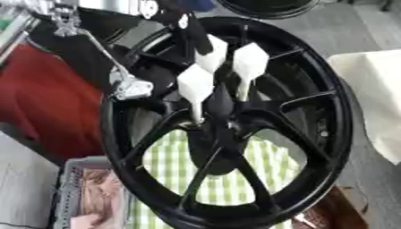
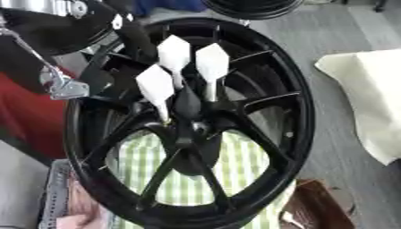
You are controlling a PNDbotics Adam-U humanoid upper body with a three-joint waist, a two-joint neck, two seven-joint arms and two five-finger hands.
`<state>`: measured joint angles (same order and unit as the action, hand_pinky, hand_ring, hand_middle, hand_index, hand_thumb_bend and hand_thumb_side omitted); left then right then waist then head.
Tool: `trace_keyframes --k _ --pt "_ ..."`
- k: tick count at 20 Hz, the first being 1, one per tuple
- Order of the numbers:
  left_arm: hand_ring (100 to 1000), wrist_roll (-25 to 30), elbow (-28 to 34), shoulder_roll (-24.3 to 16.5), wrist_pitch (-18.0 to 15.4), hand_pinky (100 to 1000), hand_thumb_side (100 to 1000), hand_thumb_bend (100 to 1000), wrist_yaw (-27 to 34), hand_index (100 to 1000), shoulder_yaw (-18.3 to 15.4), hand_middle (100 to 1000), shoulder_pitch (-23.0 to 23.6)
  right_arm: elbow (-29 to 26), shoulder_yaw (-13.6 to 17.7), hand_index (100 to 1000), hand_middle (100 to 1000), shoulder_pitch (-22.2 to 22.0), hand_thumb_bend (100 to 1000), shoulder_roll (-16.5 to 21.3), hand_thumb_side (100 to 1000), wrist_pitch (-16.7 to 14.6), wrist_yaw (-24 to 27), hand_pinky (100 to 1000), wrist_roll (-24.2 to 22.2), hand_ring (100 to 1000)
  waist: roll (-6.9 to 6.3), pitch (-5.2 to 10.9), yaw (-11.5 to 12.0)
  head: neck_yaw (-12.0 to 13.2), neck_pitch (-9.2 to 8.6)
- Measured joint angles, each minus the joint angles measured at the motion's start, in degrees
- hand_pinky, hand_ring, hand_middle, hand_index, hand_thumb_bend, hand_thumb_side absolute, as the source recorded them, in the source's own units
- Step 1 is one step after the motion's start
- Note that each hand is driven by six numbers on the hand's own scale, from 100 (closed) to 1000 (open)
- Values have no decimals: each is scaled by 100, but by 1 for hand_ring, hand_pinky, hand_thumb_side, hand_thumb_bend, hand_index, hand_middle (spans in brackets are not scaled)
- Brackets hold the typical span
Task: Pull the pin out of the wheel hub.
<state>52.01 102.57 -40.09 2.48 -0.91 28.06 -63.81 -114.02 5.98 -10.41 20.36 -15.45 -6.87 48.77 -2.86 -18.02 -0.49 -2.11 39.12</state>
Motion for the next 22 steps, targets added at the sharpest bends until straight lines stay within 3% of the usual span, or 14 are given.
trace_keyframes --k 22 --pt "815 1 -218 136 -40 931 130 100 -598 894 241 828 -25 1 -71 557 548 174 317 -97 281 13 32 420 -13 615 -21 -129 -59 26 -47"
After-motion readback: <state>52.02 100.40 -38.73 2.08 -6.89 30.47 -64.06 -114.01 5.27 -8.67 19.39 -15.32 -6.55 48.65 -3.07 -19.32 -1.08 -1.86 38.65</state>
